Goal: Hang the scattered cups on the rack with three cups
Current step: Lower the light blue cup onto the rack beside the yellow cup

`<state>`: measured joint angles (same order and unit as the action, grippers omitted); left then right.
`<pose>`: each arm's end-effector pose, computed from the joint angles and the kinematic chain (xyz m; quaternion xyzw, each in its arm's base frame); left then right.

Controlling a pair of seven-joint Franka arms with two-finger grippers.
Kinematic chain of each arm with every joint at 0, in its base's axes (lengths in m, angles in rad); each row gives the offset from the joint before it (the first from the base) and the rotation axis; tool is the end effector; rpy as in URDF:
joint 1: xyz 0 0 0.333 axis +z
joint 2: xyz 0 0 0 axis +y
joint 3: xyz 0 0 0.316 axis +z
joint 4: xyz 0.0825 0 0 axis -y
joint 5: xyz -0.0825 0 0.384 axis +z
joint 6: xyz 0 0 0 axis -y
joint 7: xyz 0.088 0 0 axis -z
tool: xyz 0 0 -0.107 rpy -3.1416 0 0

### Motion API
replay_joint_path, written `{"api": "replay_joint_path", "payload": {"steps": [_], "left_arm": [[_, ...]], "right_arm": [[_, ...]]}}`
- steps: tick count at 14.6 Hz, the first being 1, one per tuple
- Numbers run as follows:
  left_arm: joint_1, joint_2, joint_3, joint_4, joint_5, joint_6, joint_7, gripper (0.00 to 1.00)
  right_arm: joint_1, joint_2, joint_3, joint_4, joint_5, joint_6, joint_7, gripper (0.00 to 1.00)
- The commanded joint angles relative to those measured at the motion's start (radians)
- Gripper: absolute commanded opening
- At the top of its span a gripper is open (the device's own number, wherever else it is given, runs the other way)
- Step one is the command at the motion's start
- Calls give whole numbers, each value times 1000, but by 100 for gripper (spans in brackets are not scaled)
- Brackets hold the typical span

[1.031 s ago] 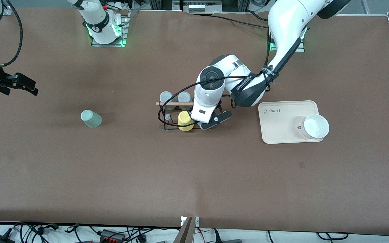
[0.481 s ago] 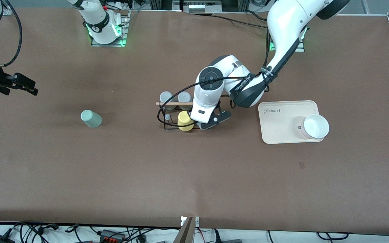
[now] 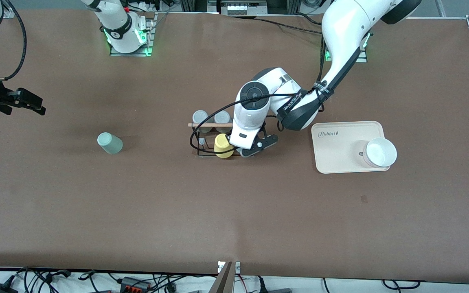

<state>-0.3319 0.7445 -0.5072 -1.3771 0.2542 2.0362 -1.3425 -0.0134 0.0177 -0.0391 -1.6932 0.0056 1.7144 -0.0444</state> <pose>0.5518 -0.4742 0.3109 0.9669 0.2494 -0.0465 0.0283 0.5675 -0.0291 0.5689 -1.0000 0.0044 -0.0019 0.0023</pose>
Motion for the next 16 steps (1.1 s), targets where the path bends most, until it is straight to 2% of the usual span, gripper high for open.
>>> {"api": "replay_joint_path", "payload": {"steps": [1, 6, 10, 13, 14, 16], "left_arm": [[-19, 12, 7, 33, 25, -10, -21, 78], [-10, -19, 6, 36, 28, -22, -21, 90], [1, -65, 6, 36, 28, -30, -18, 92], [37, -102, -2, 39, 28, -100, 0, 94], [53, -125, -2, 39, 28, -106, 14, 99], [106, -180, -5, 38, 17, -138, 72, 100]], "right_arm": [[-14, 1, 12, 4, -10, 1, -6, 100], [-14, 1, 12, 4, -10, -4, -6, 100], [-7, 2, 13, 3, 2, -2, -3, 100], [-8, 31, 13, 4, 2, 13, 0, 100], [-7, 59, 13, 4, 1, 16, 1, 100], [-5, 109, 13, 4, -7, 14, -5, 100]]}}
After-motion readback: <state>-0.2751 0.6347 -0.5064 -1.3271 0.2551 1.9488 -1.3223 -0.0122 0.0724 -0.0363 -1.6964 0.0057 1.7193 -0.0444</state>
